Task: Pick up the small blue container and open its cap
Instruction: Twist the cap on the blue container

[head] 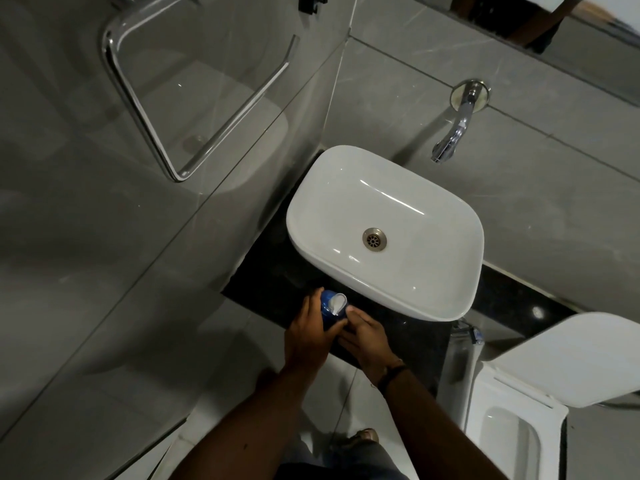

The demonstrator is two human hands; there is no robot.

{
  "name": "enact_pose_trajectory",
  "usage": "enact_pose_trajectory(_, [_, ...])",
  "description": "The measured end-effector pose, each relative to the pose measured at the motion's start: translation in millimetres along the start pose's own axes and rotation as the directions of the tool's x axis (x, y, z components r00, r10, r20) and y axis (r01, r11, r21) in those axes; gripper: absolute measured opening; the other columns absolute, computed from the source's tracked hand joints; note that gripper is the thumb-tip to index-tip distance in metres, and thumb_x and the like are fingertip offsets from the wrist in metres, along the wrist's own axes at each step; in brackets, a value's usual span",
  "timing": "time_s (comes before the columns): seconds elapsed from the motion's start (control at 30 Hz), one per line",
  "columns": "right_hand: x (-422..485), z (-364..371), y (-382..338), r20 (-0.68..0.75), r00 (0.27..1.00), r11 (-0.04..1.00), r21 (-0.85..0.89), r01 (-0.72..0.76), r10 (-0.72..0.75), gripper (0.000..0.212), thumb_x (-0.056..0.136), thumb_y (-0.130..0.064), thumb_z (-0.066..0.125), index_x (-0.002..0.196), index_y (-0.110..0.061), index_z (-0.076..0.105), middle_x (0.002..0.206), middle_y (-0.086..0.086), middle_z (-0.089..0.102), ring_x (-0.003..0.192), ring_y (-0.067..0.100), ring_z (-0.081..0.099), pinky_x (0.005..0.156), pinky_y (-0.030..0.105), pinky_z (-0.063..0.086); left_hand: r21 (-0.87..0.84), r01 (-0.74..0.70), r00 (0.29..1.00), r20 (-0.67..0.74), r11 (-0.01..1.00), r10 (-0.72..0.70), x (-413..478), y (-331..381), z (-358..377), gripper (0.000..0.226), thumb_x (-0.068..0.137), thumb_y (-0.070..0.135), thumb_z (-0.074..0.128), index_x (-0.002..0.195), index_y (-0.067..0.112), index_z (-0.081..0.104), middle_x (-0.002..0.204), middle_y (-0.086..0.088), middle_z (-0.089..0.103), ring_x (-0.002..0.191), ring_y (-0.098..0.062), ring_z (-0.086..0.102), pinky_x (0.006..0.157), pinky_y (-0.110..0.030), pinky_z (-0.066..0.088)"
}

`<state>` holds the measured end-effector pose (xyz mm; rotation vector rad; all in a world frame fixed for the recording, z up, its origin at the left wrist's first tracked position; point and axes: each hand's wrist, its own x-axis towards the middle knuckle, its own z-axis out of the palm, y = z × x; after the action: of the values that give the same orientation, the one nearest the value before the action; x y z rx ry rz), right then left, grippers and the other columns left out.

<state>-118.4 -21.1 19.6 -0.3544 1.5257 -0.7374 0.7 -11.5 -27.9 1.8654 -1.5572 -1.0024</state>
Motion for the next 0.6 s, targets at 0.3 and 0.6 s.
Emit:
enact_pose_trajectory(0.3, [12,33,-9,0.006,0.999,0.999,-0.002,0.048,-0.048,0.032,0.107,-0.022,0.058,0.133,-0.008,0.069,0.129,0.018,0.075,0.109,0.026,0.075,0.081,0.029,0.061,-0.009,0.025,0.998,-0.056,1.0,-0.025,16,-7,-30,0.079,0.084,0.051,0.074,0.148,0.018,0.042,0.144,-0.006,0.056,0.122,-0.029,0.061,0.088,-0.033,0.049])
enact_pose_trajectory(0.6, [31,116,-21,0.088,0.996,0.999,-0.045,0.022,-0.017,0.033,0.107,-0.023,0.059,0.133,-0.004,0.068,0.105,0.015,0.07,0.1,0.025,0.066,0.09,0.035,0.058,-0.022,0.107,0.983,-0.151,0.994,-0.109,45,-42,-93,0.082,0.082,0.044,0.079,0.151,0.022,0.04,0.148,-0.004,0.055,0.13,-0.026,0.056,0.098,-0.038,0.048])
